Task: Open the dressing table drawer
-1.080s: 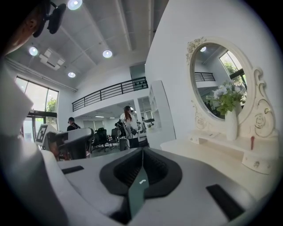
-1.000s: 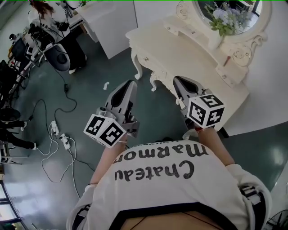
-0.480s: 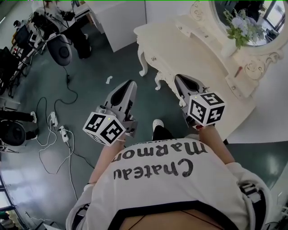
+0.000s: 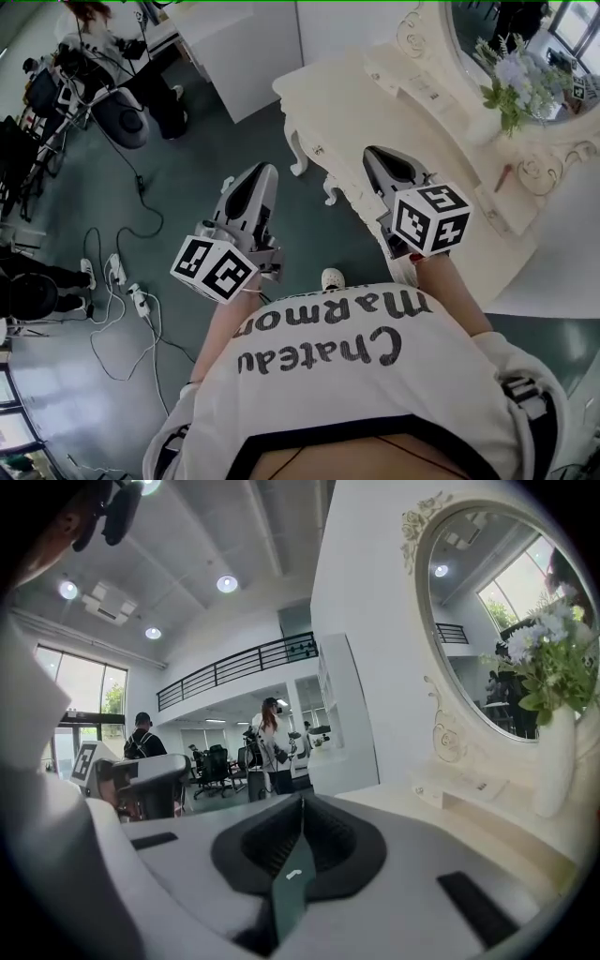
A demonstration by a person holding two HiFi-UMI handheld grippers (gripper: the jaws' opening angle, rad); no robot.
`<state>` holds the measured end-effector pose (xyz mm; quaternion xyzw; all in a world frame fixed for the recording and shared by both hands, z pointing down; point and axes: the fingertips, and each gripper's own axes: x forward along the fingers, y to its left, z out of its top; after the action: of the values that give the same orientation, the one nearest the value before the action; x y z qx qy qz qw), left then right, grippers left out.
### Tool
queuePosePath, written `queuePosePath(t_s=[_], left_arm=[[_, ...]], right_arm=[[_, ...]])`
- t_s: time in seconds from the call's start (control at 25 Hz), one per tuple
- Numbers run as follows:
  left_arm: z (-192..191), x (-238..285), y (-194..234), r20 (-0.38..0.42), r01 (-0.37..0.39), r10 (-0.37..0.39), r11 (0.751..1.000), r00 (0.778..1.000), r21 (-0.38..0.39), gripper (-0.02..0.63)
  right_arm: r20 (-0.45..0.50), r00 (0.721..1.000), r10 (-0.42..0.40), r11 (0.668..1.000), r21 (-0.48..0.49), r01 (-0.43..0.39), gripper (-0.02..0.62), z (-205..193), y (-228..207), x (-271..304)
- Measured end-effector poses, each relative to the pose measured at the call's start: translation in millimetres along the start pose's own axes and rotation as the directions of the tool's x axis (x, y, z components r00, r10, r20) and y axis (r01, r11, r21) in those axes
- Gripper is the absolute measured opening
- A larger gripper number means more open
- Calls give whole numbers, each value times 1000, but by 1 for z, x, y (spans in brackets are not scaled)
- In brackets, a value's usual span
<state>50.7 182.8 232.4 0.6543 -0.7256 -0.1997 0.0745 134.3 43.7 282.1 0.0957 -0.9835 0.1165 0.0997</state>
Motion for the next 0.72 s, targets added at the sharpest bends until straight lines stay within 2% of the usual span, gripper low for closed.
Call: queuePosePath(t_s=[0.2,0.36,0.48,0.72], left_arm=[[3,48,15,19,19,-19,1000,1000,-4,23],[7,81,22,34,38,-40,999,999,32,23],[6,105,33,20,23,-24,999,1000,39,23],[-4,142,50,-23,18,-18,1000,1000,-4,23]], right_arm=[[4,1000,-12,1000,10,12,26,13,-43,26],[8,1000,-19,1000,24,19,26,21,-74,44],[16,1000,-20,999,34,20,26,26,-96,57],[24,999,-22,997,81,20,26,30,-129,82]])
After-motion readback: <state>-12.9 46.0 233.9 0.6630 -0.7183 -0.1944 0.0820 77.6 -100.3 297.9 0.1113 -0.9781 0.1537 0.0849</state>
